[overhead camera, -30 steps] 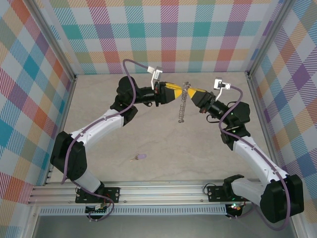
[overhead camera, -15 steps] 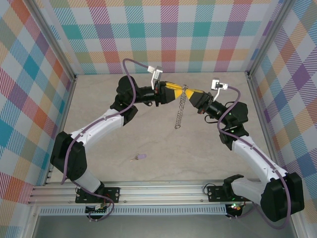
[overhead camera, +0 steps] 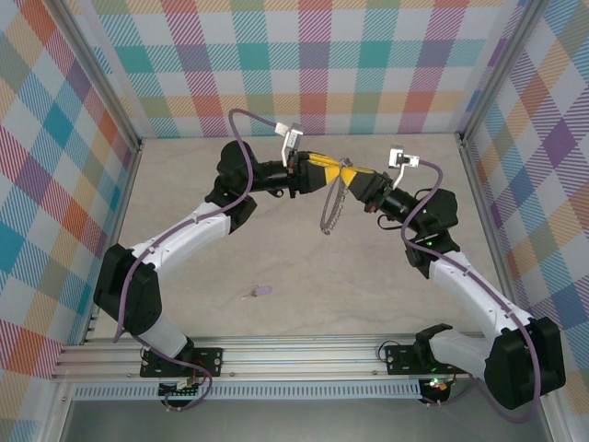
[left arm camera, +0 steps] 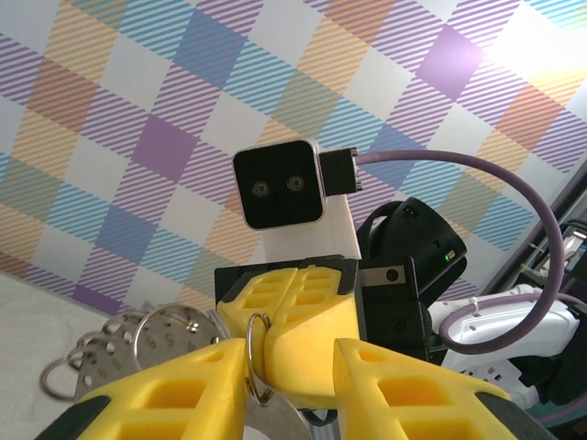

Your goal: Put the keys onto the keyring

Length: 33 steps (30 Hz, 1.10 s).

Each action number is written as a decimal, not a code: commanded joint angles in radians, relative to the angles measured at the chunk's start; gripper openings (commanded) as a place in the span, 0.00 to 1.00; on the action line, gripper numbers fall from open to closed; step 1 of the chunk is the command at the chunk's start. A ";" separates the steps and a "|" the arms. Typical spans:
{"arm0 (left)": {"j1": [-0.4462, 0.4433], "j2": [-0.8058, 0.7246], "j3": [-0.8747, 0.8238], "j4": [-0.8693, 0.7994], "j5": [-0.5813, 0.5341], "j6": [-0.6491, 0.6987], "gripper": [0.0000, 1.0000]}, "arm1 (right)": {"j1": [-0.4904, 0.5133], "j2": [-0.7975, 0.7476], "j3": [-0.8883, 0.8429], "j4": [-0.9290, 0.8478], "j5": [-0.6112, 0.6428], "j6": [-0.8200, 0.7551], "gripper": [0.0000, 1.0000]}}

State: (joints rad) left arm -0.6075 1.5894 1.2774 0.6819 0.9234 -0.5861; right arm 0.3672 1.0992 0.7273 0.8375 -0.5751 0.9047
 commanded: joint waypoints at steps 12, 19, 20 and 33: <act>-0.021 0.011 0.049 0.013 0.016 0.031 0.19 | 0.018 -0.004 0.023 0.043 -0.011 -0.020 0.00; -0.021 0.008 0.049 -0.004 0.024 0.046 0.00 | 0.019 -0.005 0.024 0.032 -0.004 -0.027 0.00; -0.021 0.004 0.050 -0.012 0.026 0.053 0.00 | 0.020 -0.005 0.024 0.031 -0.003 -0.029 0.00; -0.023 -0.066 0.148 -0.448 -0.073 0.437 0.00 | 0.012 -0.245 0.034 -0.638 0.173 -0.287 0.86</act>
State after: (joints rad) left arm -0.6197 1.5845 1.3556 0.3653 0.8883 -0.3149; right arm 0.3813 0.9360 0.7376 0.4454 -0.4789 0.7418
